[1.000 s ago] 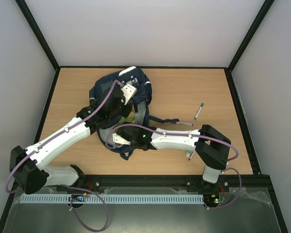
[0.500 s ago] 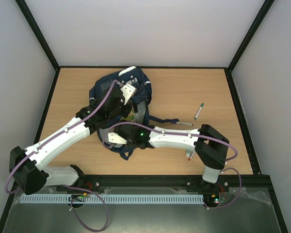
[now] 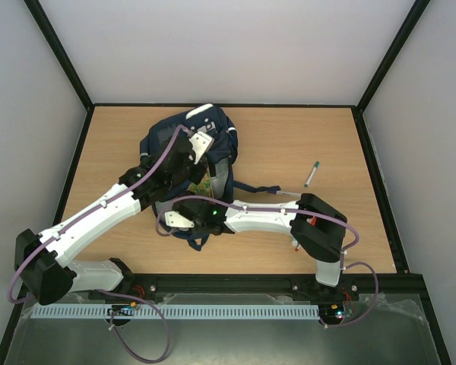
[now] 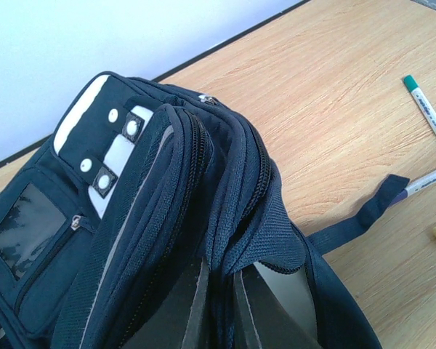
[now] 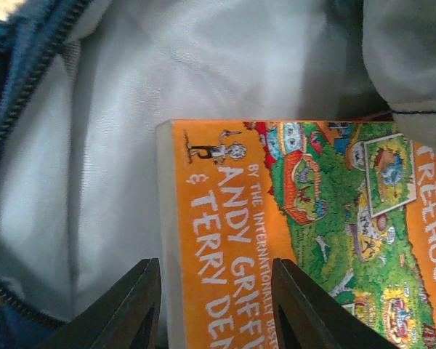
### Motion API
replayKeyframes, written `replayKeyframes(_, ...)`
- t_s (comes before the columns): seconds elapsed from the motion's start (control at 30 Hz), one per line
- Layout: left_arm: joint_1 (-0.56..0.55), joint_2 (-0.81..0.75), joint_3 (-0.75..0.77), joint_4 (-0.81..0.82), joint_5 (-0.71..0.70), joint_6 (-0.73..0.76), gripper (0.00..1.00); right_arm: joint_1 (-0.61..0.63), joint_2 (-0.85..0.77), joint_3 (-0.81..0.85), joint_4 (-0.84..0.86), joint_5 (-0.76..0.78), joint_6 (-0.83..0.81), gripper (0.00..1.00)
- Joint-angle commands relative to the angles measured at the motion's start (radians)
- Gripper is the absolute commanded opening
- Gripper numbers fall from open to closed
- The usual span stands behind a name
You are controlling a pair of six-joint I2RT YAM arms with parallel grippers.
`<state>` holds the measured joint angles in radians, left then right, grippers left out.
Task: Pack the student bag
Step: Place the book in the student bag.
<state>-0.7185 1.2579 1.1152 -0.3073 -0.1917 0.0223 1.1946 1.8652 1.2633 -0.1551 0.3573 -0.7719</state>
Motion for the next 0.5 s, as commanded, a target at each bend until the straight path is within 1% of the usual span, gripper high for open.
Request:
replayKeyframes(0.0,0.007,-0.058,0.014,0.116,-0.002,-0.013,0.04,0.007,0.029,-0.024,0.083,0.093,-0.038,0.42)
replayKeyframes(0.07,0.008,-0.058,0.015,0.116,0.002,-0.013,0.04,0.007,0.034,-0.034,0.159,0.16,-0.046,0.39)
replayKeyframes(0.17,0.007,-0.055,0.015,0.115,0.011,-0.016,0.04,-0.001,0.048,-0.038,0.25,0.241,-0.089,0.38)
replayKeyframes(0.47,0.007,-0.055,0.015,0.114,0.02,-0.018,0.04,-0.072,0.088,0.02,0.321,0.261,-0.095,0.37)
